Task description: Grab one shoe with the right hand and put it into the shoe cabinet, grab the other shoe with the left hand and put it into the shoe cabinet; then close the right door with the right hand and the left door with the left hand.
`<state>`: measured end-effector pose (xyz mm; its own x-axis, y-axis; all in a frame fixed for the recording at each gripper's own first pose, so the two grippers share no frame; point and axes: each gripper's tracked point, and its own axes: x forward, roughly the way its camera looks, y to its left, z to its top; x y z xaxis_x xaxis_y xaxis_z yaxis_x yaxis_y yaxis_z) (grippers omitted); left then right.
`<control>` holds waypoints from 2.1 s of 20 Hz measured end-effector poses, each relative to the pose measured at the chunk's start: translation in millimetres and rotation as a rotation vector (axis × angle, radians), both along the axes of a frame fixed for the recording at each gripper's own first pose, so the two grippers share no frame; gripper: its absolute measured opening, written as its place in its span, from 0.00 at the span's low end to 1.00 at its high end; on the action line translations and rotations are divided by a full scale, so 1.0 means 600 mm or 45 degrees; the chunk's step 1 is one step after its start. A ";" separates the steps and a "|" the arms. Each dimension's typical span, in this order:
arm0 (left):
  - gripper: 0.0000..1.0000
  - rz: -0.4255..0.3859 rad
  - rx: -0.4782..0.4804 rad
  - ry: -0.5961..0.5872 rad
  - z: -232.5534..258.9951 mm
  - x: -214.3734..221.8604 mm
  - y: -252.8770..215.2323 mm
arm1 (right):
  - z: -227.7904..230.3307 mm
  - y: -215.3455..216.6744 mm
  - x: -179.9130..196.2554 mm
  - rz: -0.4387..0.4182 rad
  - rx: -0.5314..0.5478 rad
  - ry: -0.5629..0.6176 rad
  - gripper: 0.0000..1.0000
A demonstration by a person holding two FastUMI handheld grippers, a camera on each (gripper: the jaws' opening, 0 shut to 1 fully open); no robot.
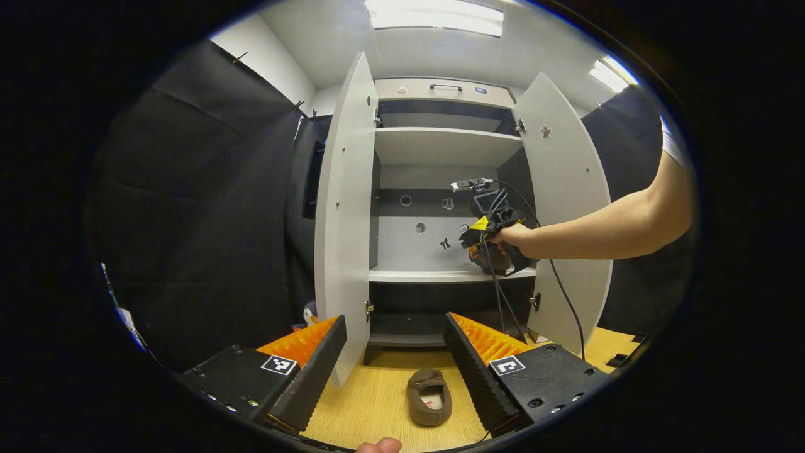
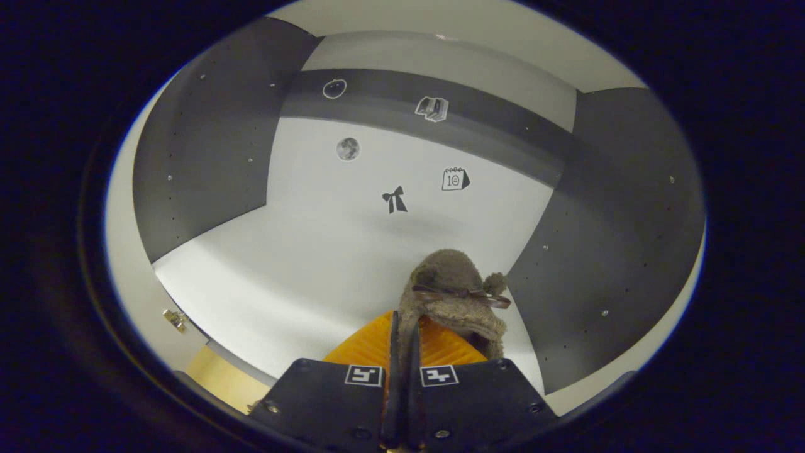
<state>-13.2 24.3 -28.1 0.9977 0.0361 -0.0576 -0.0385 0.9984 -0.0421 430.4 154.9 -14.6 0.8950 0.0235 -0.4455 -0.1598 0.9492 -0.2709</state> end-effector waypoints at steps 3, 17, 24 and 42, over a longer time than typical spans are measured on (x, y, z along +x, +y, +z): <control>0.95 0.002 0.001 0.015 -0.006 -0.002 0.003 | 0.010 0.011 -0.015 0.010 0.015 -0.008 0.22; 0.95 -0.064 0.008 0.015 -0.019 0.010 -0.021 | 0.135 0.006 -0.394 0.248 0.257 -0.440 0.69; 0.95 -0.105 0.032 0.045 -0.036 0.015 -0.032 | -0.048 -0.052 -0.543 0.187 0.335 -0.333 0.69; 0.96 -0.218 -0.148 0.693 -0.311 0.082 -0.077 | -0.056 -0.209 -0.691 -0.063 0.394 -0.531 0.87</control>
<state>35.8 -22.1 -214.5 0.8146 -0.1601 -0.5575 0.0759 0.9823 -0.1712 15.6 29.5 -48.3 0.9983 0.0507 -0.0296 -0.0510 0.9987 -0.0072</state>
